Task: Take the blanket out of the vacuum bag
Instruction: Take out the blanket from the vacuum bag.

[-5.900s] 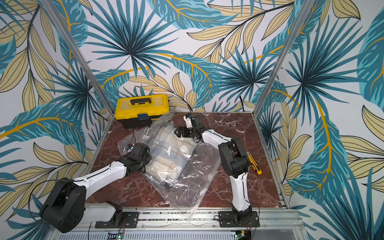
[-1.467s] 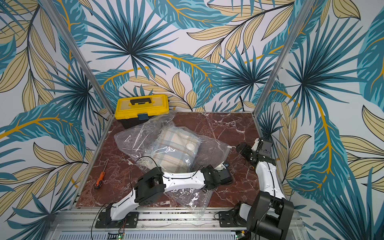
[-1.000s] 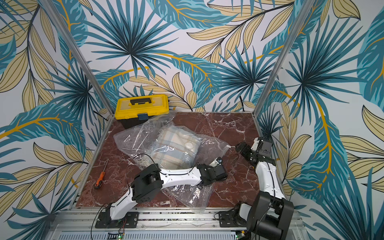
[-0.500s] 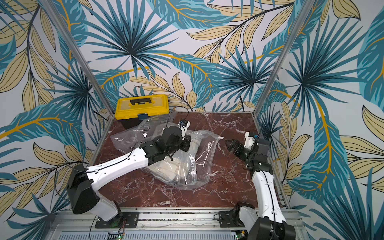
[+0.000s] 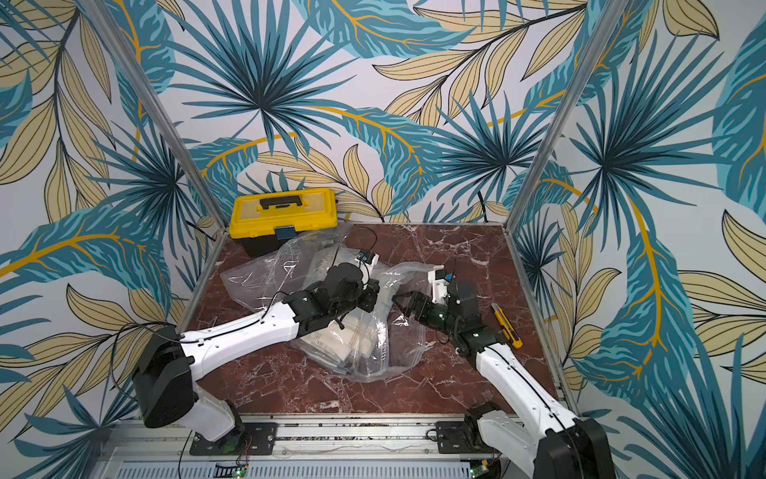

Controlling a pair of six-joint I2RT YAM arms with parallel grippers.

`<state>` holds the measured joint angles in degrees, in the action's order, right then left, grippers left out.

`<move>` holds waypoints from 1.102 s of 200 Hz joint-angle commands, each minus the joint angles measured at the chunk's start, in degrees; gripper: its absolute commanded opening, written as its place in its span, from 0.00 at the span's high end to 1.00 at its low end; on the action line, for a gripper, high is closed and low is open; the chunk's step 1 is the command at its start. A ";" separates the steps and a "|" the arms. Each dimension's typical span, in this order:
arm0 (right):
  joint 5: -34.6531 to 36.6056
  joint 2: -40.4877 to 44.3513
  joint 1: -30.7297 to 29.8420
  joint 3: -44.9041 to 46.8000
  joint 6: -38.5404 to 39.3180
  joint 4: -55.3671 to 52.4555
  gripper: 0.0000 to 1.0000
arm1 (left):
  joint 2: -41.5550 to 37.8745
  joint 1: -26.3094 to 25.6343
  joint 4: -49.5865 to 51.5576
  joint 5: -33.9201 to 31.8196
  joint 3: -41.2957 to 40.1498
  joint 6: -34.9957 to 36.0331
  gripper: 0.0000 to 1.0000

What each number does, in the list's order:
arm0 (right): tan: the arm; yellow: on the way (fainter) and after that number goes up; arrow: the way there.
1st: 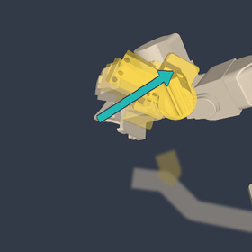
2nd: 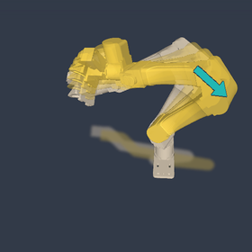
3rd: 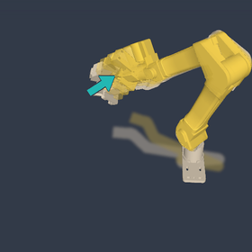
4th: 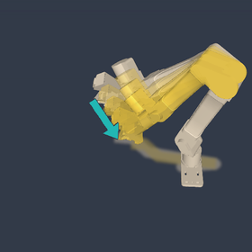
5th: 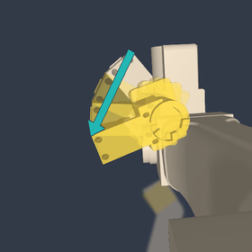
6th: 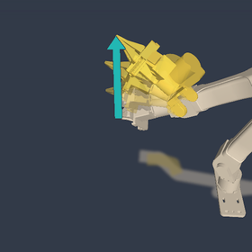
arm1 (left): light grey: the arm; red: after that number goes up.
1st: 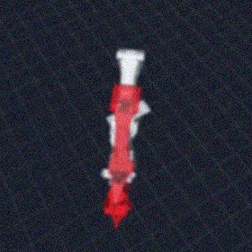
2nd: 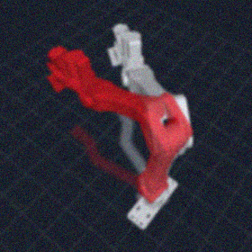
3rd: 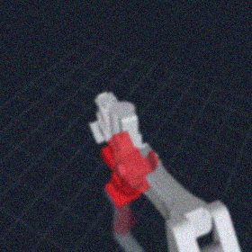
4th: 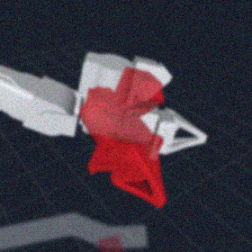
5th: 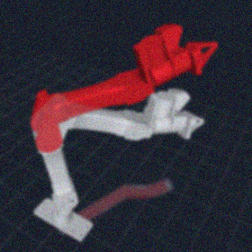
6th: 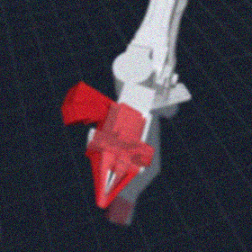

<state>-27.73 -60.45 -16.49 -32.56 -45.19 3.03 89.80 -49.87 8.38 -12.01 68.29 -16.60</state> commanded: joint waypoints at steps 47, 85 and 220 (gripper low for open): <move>10.98 -16.42 -8.60 2.93 -7.42 19.79 0.14 | -8.15 1.19 -1.67 -4.91 -4.36 2.30 1.00; 11.26 -25.69 -10.91 -1.47 -8.71 24.61 0.17 | -8.77 1.70 -1.22 -4.82 -5.57 2.92 1.00; 7.22 -33.32 -11.90 -5.14 -9.20 32.38 0.58 | -7.41 1.96 -1.83 -4.50 -6.89 3.11 1.00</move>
<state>-18.72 -94.15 -27.97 -35.05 -56.10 35.46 82.43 -48.31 7.38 -15.49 62.37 -14.28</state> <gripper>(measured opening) 0.428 0.043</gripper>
